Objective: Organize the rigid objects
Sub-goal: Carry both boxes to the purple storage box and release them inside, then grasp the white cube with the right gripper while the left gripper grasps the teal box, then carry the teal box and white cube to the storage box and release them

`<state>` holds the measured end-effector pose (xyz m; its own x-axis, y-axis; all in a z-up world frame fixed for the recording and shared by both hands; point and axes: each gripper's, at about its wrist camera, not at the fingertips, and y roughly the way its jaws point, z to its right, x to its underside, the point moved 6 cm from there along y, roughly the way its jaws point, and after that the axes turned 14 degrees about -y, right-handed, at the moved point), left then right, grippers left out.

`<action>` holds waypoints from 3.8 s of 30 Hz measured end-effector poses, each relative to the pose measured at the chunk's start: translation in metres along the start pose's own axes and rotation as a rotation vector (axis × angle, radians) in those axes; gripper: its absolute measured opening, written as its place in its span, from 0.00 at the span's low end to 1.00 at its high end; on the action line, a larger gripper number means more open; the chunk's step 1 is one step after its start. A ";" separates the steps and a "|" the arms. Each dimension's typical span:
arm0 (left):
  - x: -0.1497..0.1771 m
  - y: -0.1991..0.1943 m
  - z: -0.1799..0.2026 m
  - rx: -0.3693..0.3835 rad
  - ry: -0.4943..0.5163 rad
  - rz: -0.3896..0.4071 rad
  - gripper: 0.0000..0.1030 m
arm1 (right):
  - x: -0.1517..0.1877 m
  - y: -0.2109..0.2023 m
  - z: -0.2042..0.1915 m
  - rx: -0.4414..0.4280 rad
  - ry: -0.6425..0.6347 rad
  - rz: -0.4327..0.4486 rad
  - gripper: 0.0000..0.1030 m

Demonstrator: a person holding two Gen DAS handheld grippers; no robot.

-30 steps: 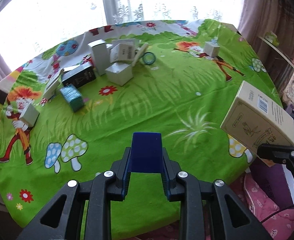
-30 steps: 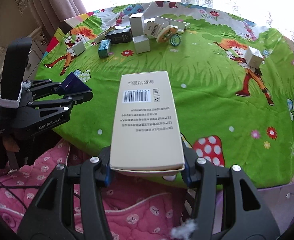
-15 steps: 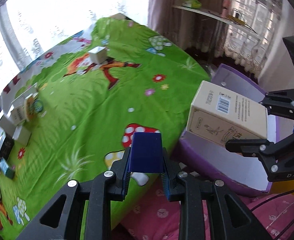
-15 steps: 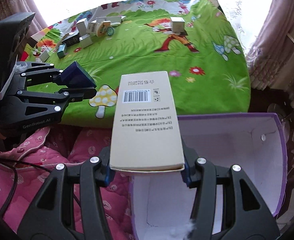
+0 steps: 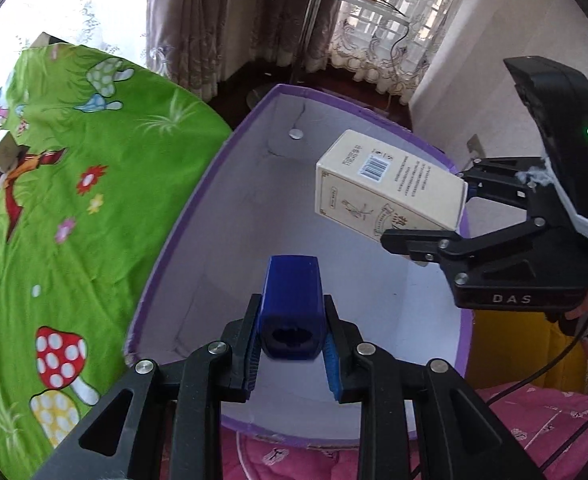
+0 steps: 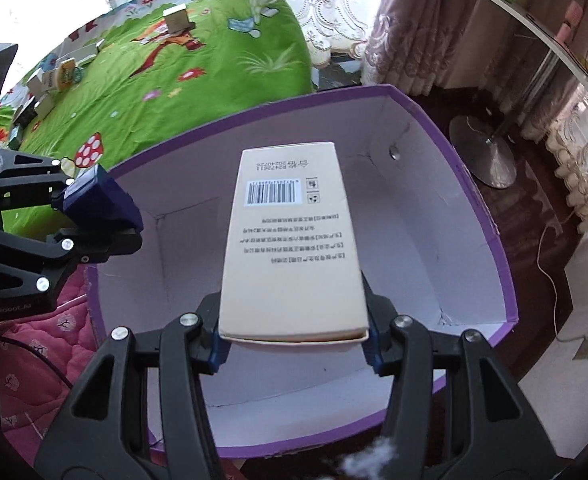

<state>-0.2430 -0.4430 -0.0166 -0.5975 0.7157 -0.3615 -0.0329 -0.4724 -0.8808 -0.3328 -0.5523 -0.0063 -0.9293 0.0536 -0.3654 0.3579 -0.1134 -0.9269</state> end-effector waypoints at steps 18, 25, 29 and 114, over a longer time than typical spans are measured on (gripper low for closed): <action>0.040 -0.103 -0.171 -0.217 -0.410 0.337 0.65 | -0.099 0.006 -0.087 -0.056 -0.172 0.136 0.67; 0.109 -0.138 -0.286 -0.441 -0.736 0.408 0.67 | -0.204 0.049 -0.133 -0.189 -0.210 0.229 0.71; 0.143 -0.161 -0.318 -0.482 -0.829 0.460 0.67 | -0.277 0.088 -0.128 -0.178 -0.167 0.264 0.71; 0.175 -0.164 -0.252 -0.673 -0.687 0.215 0.33 | -0.132 0.005 -0.297 -0.415 -0.514 0.184 0.43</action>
<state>-0.1404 -0.1107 -0.0125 -0.8800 0.0935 -0.4657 0.4666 -0.0139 -0.8844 -0.1813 -0.2647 0.0119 -0.7385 -0.4193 -0.5280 0.4242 0.3197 -0.8472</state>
